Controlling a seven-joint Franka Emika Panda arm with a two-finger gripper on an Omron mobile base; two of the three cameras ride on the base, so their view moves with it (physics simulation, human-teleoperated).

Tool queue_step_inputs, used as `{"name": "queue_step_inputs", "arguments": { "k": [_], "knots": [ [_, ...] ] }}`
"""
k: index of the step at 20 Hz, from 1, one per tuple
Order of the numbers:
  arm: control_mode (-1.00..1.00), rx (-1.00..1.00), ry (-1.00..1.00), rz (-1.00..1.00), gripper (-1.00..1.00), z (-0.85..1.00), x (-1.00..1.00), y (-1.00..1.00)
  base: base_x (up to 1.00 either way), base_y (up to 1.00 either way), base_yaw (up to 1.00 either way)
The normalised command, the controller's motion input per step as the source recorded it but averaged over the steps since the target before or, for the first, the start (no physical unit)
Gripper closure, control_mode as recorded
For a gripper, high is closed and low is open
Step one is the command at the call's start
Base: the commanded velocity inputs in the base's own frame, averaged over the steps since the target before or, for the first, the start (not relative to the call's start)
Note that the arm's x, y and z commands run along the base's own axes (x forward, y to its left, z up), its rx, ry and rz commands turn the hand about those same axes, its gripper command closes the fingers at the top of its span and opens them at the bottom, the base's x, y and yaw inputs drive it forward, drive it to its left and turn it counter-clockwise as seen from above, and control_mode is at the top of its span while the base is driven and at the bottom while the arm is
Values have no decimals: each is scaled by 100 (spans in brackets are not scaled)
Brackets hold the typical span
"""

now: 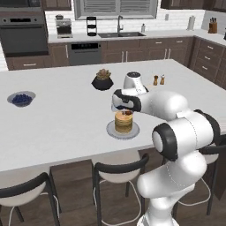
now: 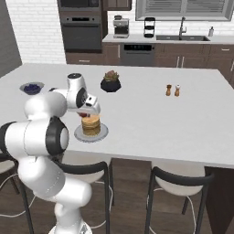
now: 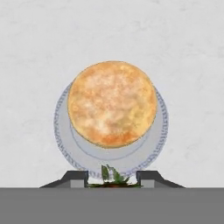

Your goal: Take the strawberry from the fridge and place it on top of the pancake, located on the dining counter.

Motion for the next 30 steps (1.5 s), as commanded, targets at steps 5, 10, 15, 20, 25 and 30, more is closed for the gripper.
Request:
{"name": "queue_step_inputs", "arguments": {
  "k": [5,10,15,20,25,30],
  "knots": [
    [-100,0,3,-1,100,-37,47,0,0,0,0],
    [-100,0,1,0,100,-18,22,0,0,0,0],
    [-100,0,0,0,100,-18,0,0,0,0,0],
    [-100,0,0,0,100,-18,10,0,0,0,0],
    [-100,0,0,0,100,-4,22,0,0,0,0],
    [-100,0,0,0,100,-17,-4,0,0,0,0]
  ]
}}
